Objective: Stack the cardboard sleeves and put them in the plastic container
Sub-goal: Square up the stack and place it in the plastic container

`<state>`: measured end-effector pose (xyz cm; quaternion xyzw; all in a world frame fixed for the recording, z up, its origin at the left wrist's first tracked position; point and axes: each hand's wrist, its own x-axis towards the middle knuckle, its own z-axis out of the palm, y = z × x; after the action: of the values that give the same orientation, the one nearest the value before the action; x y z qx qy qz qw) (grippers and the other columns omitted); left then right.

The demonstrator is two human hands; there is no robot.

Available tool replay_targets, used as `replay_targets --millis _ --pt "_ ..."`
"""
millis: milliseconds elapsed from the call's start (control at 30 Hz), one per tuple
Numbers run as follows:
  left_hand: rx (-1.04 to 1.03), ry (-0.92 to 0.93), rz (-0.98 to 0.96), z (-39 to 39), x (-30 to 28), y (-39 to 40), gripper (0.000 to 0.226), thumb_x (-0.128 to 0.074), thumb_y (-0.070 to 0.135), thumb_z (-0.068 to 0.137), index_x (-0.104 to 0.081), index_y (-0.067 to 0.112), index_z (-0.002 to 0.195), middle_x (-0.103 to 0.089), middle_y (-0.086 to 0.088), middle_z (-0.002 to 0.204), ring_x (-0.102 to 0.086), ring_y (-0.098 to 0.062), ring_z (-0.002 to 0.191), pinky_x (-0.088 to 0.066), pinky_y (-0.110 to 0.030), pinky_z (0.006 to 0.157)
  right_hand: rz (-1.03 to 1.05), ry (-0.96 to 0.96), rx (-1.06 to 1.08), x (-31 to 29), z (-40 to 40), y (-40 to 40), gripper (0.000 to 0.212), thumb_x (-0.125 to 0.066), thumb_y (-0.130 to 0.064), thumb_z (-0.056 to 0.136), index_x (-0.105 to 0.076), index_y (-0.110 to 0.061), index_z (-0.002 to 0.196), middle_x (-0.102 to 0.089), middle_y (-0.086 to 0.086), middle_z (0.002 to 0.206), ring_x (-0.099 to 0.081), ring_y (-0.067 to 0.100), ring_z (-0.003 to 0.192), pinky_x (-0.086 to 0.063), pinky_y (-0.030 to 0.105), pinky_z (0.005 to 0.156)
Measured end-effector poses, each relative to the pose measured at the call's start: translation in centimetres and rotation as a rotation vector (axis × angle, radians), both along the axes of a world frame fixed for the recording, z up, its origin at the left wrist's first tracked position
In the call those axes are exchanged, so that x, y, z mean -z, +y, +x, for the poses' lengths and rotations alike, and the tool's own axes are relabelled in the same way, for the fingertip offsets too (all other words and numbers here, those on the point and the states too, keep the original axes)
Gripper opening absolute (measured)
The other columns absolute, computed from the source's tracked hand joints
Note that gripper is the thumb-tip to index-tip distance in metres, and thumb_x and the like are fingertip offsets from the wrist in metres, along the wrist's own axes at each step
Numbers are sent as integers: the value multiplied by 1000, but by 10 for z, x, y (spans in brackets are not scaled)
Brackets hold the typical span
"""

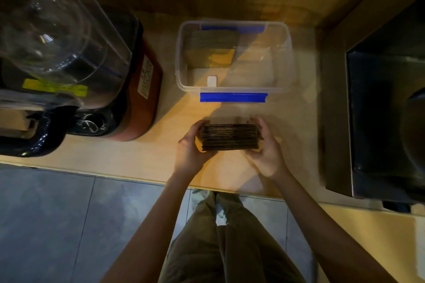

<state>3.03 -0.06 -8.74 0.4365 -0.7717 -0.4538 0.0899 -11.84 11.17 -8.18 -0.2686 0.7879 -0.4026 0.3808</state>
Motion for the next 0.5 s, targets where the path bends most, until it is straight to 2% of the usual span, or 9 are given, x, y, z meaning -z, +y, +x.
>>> replay_targets --millis 67,100,167,200,300,367,400,467,500 --pt "5 -11 4 2 3 0 88 -80 32 60 -36 15 135 -56 -7 129 -53 -16 114 -46 -29 94 -2 -7 -15 3 1 -2 86 -70 4 71 -20 -6 140 -39 3 135 -34 9 124 -25 -6 92" --pt "5 -19 -4 2 6 0 93 -77 40 59 -32 16 136 -51 -9 134 -49 -21 122 -45 -36 99 1 -6 -27 5 2 -3 87 -71 2 71 -20 -6 140 -38 4 137 -33 10 127 -26 -3 98" --pt "16 -40 -26 0 11 1 94 -69 51 58 -26 19 136 -44 -12 140 -39 -30 131 -40 -52 104 22 20 -49 12 5 -5 88 -73 -10 69 -22 -11 141 -38 12 143 -33 19 134 -31 27 113" --pt "15 -47 -33 -2 13 2 94 -67 53 59 -26 18 136 -42 -13 141 -36 -32 133 -37 -56 104 34 43 -52 16 7 -6 87 -72 -18 67 -25 -13 140 -39 14 143 -34 23 134 -32 41 113" --pt "-3 -63 -18 -5 17 5 90 -68 49 62 -30 13 135 -39 -13 144 -30 -30 137 -30 -57 108 53 51 -29 19 10 -9 78 -65 -33 62 -37 -15 132 -46 14 136 -41 28 129 -36 51 108" --pt "-1 -53 -21 -5 17 3 82 -68 45 64 -35 14 132 -45 -11 139 -35 -29 134 -33 -57 106 48 67 -26 18 10 -8 70 -59 -38 61 -44 -13 125 -50 15 129 -43 33 123 -38 51 104" --pt "-5 -45 -23 -5 16 1 77 -68 43 65 -38 14 129 -49 -11 135 -39 -29 131 -36 -56 104 47 78 -21 18 8 -7 66 -59 -36 62 -46 -13 122 -53 15 125 -44 34 120 -39 46 103" --pt "-22 -35 -24 -4 15 0 68 -72 34 68 -43 13 127 -53 -10 130 -42 -27 127 -37 -54 103 47 74 5 17 7 -5 55 -64 -26 67 -48 -16 119 -57 12 118 -45 33 116 -39 26 97" --pt "-29 -31 -25 -4 14 0 67 -74 29 69 -44 13 126 -54 -10 130 -42 -26 127 -37 -52 104 34 70 7 16 7 -4 54 -67 -20 69 -48 -17 119 -58 11 117 -45 32 115 -38 23 94"
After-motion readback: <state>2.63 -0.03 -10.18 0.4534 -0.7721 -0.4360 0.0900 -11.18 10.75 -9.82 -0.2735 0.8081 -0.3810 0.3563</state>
